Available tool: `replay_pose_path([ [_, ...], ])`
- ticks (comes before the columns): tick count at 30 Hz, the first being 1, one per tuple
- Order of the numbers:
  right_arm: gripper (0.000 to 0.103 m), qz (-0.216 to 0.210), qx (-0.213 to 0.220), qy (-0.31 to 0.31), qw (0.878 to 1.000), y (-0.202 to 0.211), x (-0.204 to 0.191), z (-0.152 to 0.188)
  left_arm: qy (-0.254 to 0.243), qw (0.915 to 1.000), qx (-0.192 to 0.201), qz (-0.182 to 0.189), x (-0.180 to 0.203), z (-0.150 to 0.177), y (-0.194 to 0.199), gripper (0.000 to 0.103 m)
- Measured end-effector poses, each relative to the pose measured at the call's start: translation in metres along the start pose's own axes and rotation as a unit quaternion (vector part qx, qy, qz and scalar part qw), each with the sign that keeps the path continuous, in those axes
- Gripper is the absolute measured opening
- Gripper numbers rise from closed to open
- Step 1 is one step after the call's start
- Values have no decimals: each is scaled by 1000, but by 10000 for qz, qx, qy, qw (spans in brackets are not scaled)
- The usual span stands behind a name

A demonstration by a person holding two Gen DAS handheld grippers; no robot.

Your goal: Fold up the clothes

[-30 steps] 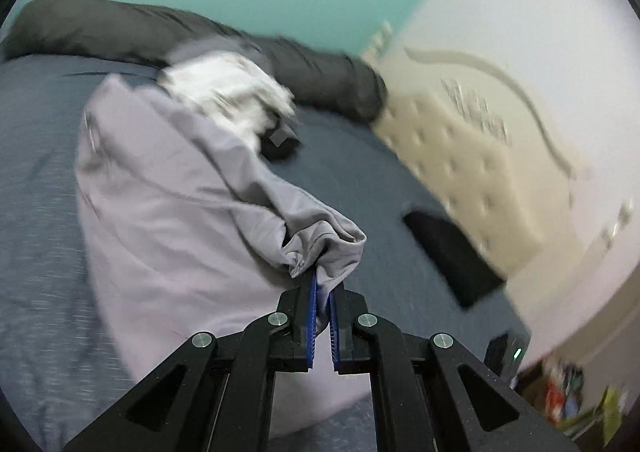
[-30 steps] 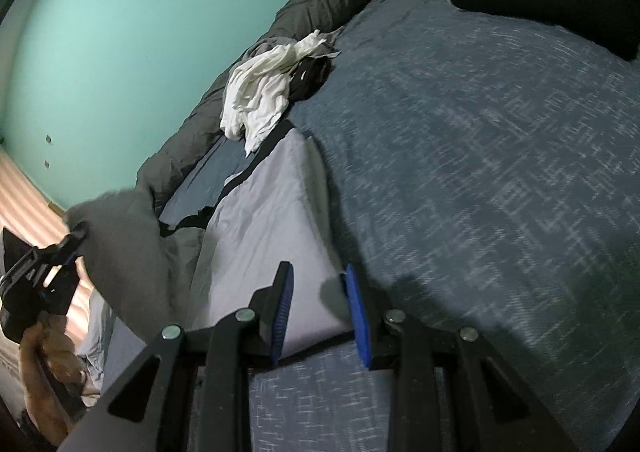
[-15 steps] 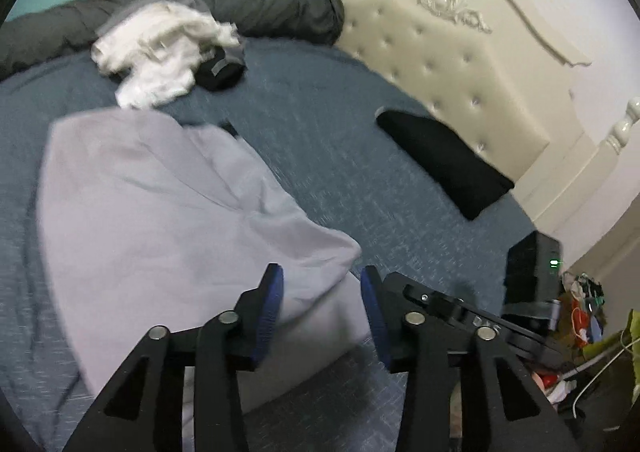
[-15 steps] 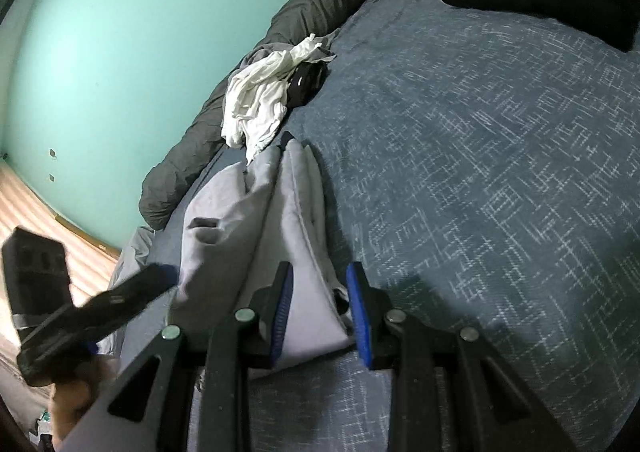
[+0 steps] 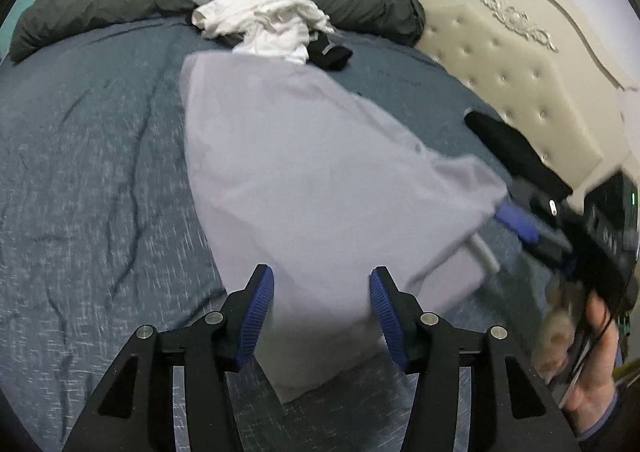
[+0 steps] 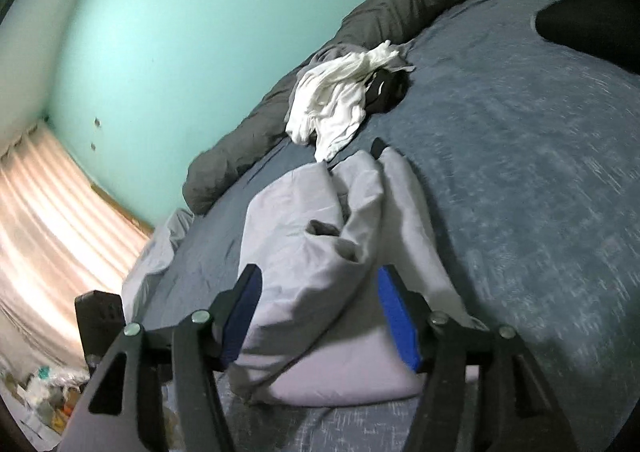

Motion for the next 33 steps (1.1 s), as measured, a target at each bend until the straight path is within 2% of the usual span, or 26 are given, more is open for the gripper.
replay_pose_path([
  [9, 60, 410, -365, -2, 9985, -32, 16, 11, -141, 9999, -22, 56, -2, 14, -3, 58],
  [13, 21, 346, -408, -52, 9986, -37, 17, 12, -125, 9999, -32, 99, -3, 17, -2, 58],
  [16, 9, 324, -380, 12, 9988, -36, 12, 11, -166, 9998, -13, 61, -3, 16, 3, 58],
  [22, 7, 457, -474, -150, 9977, -20, 23, 23, -194, 9995, 231, 90, 1, 4, 21, 59],
  [29, 8, 635, -655, -440, 9949, -1, 43, 43, -120, 9998, 91, 105, 2, 8, 12, 59],
  [33, 22, 694, -683, -651, 9931, 9, 53, 46, -126, 9998, -128, 41, -1, 16, -2, 59],
])
Point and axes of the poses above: each gripper's, at about its wrist camera, not at the fingertips, and y roughly against the way its jaws point, x to its right, z to its underside, the point moved 10 cm from there along -y, roughly the way its jaws point, and after that the axes turned 13 degrees about y, right-handed, at the moved point
